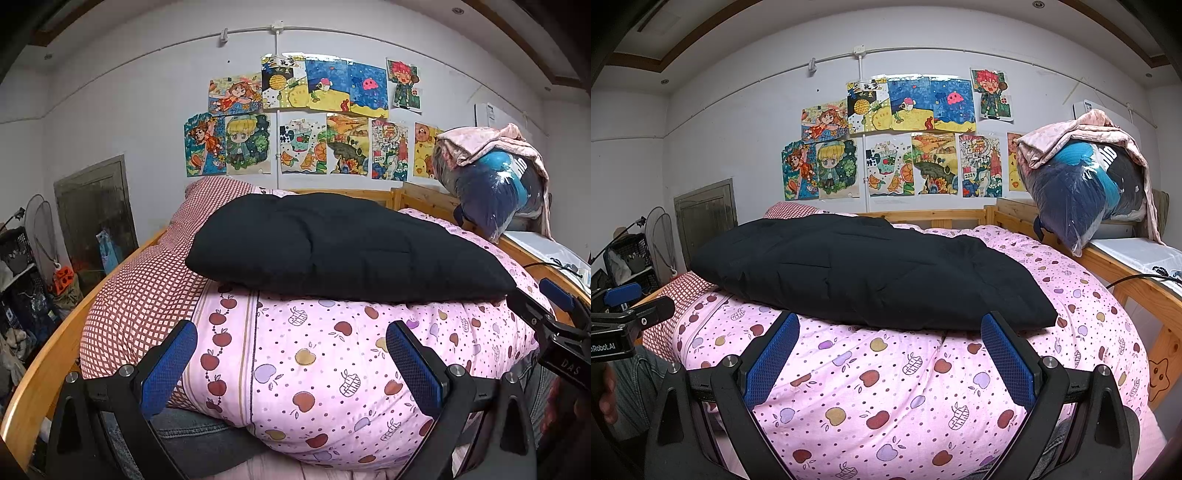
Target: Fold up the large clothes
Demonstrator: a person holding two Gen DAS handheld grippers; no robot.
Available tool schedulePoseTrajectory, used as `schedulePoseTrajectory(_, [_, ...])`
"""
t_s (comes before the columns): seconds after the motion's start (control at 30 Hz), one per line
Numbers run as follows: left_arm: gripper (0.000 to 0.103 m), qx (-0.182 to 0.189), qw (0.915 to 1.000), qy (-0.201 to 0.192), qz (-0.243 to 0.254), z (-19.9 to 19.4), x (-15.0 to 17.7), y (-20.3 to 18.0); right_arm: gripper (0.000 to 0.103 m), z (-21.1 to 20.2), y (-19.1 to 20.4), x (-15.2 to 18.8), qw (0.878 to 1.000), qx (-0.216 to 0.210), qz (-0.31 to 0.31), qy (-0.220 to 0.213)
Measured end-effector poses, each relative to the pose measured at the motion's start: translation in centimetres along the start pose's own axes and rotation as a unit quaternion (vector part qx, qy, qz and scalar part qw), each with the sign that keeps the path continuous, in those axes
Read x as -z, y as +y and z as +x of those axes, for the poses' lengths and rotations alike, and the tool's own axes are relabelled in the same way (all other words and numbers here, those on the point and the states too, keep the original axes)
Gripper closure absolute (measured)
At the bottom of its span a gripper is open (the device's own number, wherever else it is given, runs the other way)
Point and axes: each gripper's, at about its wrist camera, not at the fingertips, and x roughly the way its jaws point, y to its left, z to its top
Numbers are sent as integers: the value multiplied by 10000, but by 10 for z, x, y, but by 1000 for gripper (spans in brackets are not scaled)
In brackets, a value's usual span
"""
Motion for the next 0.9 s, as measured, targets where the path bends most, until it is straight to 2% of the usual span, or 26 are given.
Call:
schedulePoseTrajectory(0.3, [0,156,9999,13,-9,-1,0,2,6,0,0,1,10000,-1,5,-6])
schedulePoseTrajectory(0.53, [0,31,10000,-22,9,-4,0,1,6,0,1,0,10000,1,8,2])
schedulePoseTrajectory(0.9, [0,36,10000,-40,-23,-4,0,7,6,0,2,6,10000,-9,26,37])
